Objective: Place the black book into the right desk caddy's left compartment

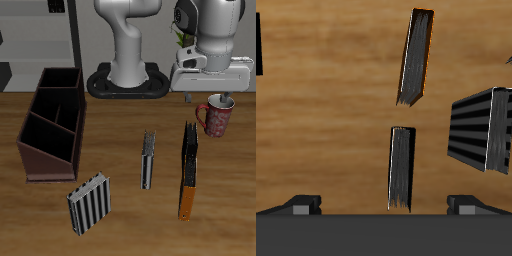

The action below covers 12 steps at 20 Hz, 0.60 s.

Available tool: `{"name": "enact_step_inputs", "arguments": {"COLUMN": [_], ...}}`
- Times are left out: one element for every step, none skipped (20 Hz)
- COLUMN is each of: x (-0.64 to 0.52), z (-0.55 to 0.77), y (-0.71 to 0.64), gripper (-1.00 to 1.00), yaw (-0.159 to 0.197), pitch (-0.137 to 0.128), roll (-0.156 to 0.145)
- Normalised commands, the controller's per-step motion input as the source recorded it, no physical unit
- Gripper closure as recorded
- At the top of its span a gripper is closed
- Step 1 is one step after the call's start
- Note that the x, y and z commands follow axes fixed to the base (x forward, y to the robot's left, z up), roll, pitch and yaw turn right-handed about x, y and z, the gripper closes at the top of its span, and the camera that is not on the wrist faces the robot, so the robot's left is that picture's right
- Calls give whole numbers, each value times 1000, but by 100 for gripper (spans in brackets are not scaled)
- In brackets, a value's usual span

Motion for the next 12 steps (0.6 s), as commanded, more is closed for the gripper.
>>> {"name": "enact_step_inputs", "arguments": {"x": [99, 71, 65, 108, 26, 84, 58, 24, 65, 26, 66, 89], "z": [-36, -70, -90, -155, -102, -297, -162, -215, -162, -222, -253, -251], "y": [-317, -212, -304, -162, -39, -315, 23, -82, -32, 93, -30, -105], "gripper": [-100, -100, -100, -100, -100, -100, -100, -100, -100, -100, -100, -100], "yaw": [-47, 1, -28, -22, -10, 1, 3, 11, -1, -23, 29, -33], "pitch": [7, -18, 20, 35, 18, 6, 16, 1, -20, -7, 14, 30], "roll": [-33, 62, -31, 46, 27, -13, 6, -8, -23, 26, -10, -28]}}
